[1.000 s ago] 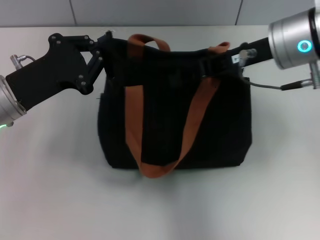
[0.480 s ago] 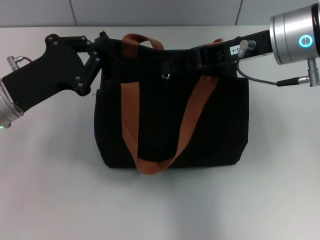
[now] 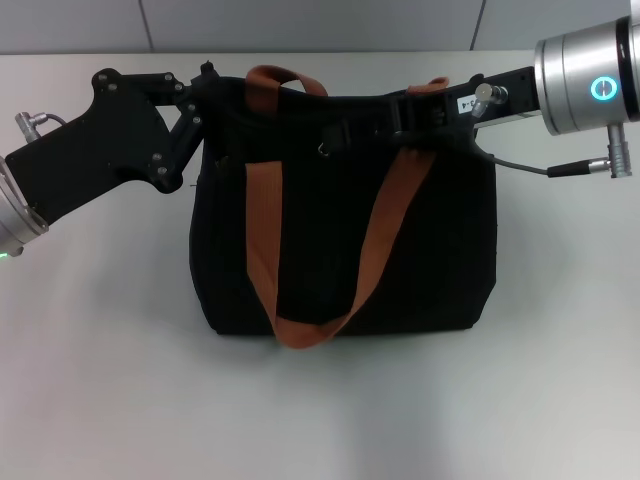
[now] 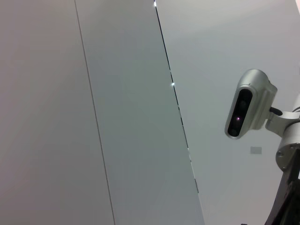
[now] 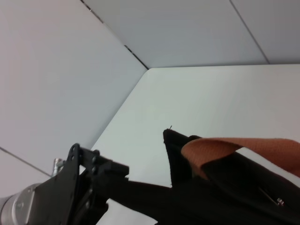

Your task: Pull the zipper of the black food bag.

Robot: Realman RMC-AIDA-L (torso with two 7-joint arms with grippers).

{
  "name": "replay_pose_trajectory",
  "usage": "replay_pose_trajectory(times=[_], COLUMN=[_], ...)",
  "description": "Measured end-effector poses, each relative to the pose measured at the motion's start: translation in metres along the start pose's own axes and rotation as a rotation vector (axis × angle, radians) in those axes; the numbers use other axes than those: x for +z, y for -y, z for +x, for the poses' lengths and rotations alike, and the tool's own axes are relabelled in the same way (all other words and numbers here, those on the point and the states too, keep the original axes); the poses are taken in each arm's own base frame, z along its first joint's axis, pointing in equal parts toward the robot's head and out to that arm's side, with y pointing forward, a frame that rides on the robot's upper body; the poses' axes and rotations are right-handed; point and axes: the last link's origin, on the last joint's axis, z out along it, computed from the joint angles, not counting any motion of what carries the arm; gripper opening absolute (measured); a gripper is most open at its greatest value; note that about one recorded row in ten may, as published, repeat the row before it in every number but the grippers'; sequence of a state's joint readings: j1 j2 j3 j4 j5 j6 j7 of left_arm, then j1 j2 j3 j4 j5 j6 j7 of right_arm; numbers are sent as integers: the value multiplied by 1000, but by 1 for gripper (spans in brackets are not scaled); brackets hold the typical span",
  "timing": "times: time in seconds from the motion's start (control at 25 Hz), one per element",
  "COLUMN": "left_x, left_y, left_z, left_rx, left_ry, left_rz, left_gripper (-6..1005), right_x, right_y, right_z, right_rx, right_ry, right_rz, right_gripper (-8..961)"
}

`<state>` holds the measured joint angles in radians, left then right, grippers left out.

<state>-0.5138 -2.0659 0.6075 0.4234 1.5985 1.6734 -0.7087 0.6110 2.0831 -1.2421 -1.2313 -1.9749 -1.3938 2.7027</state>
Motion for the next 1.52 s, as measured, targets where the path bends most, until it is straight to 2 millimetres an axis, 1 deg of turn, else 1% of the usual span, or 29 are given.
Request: replay_pose_trajectory(times=[0.32,0.52,0.68,1.08,1.24,1.52], left_x=[0,0,0,0,0,0], left_y=[0,-3,-3,-4,-4,-4], left_z=[0,2,3,3,4,4], left_rx=[0,3,4,3,8,12], left_ry=[-2,-15,-20,-24,-26,-27], left_rz=[-2,-17,-22,-26,-27,-28], left_gripper=[31,31,31,32,32,32], right_x=[0,3,4,11,9,5], right_y=[3,3,4,13,15,20], right_z=[-2,0,0,7,11,16], right_rx=[34,105,118,242,295,333], right_ry=[28,70,79,108,122,138], right_rz=[4,-63,-71,-117,-135,-144], right_gripper=[353,351,348,342,340,334])
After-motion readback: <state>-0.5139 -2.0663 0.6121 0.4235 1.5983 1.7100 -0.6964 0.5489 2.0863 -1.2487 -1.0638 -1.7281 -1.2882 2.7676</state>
